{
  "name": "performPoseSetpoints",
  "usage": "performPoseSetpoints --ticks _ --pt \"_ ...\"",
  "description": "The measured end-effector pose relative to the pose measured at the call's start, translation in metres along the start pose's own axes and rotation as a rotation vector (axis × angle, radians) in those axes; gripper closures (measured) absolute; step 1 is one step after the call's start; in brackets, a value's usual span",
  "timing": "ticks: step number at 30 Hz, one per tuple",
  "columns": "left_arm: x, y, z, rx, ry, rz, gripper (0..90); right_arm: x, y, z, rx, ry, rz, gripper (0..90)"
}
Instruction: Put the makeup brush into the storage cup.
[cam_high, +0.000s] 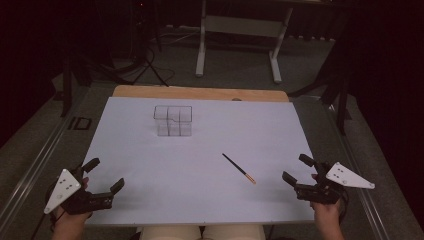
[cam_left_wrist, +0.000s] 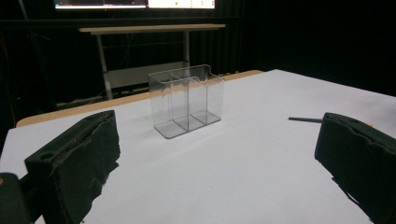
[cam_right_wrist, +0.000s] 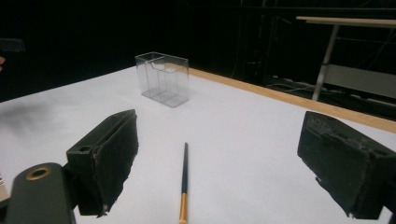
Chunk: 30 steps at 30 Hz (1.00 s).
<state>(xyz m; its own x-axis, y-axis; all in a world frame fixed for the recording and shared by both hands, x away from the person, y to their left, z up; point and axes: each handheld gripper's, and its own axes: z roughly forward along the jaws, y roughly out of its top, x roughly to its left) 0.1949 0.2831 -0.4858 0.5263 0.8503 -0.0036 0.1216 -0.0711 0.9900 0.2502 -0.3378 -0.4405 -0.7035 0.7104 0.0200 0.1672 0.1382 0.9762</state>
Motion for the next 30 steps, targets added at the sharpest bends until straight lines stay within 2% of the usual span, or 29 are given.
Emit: performPoseSetpoints --ticks 5,13,22,28,30 --pt "-0.001 0.001 0.000 -0.005 0.002 -0.009 1.1 0.000 0.001 0.000 0.002 -0.006 -0.003 12.4" --pt "-0.001 0.004 0.001 -0.019 0.009 -0.008 1.2 -0.003 0.001 -0.003 0.017 0.007 0.020 12.4" --pt "-0.002 0.004 -0.001 -0.026 0.009 -0.006 1.2 0.003 0.004 0.000 0.050 -0.001 0.003 11.4" --pt "-0.004 0.007 -0.003 -0.038 -0.001 -0.004 1.2 0.004 0.013 0.002 0.057 0.002 0.032 11.2" --pt "-0.005 0.007 -0.004 -0.034 -0.008 -0.005 1.2 0.006 0.018 0.005 0.075 0.008 0.026 11.2"
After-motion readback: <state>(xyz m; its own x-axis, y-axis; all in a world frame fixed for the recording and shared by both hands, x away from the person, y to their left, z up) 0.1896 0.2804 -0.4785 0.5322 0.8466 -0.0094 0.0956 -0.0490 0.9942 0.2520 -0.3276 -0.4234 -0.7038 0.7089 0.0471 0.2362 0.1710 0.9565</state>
